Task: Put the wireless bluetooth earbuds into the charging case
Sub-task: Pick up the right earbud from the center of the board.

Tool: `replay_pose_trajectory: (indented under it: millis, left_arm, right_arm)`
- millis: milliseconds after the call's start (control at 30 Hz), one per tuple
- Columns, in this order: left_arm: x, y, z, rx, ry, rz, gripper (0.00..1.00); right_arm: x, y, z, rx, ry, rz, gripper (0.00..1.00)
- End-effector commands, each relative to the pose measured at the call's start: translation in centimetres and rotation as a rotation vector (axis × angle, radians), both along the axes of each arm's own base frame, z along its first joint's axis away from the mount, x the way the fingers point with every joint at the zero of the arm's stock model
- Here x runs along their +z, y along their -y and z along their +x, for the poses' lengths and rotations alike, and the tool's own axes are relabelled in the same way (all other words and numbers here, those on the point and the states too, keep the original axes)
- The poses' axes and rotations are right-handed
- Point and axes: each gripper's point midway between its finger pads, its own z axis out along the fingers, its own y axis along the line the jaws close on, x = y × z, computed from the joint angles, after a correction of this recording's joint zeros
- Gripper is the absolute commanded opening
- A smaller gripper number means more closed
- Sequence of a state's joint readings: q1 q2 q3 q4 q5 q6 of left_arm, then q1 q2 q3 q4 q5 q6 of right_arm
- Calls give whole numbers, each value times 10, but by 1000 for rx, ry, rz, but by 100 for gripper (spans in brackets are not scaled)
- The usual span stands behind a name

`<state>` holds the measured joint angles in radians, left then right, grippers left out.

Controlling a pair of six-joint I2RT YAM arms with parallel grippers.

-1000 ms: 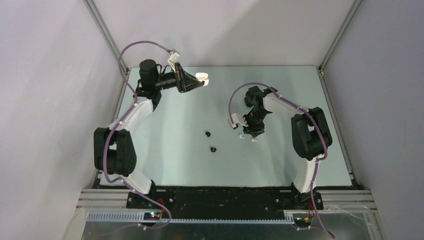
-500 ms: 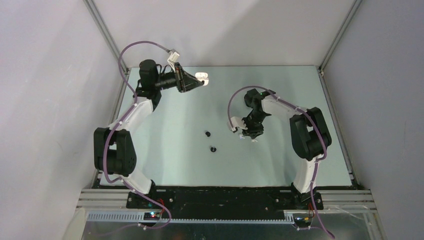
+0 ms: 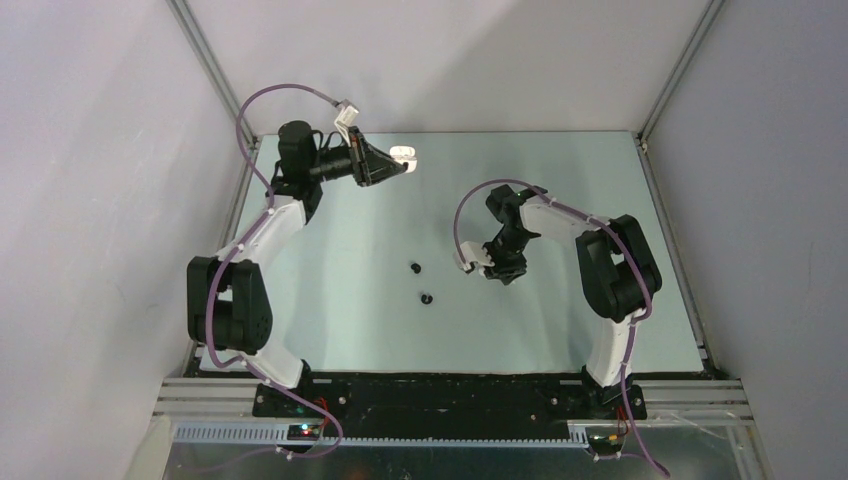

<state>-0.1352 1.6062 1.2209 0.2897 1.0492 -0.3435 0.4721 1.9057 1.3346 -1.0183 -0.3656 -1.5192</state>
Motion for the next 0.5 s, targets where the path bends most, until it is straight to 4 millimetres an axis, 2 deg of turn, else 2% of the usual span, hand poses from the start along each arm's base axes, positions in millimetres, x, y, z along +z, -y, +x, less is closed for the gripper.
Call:
replay_pose_trajectory:
  millis: [0, 467]
  left_arm:
    - [27, -4, -6, 15, 76, -17, 0]
    - [25, -4, -6, 20, 74, -16, 0]
  right_arm:
    - [0, -1, 3, 3, 22, -2, 38]
    - [-4, -1, 3, 3, 23, -12, 36]
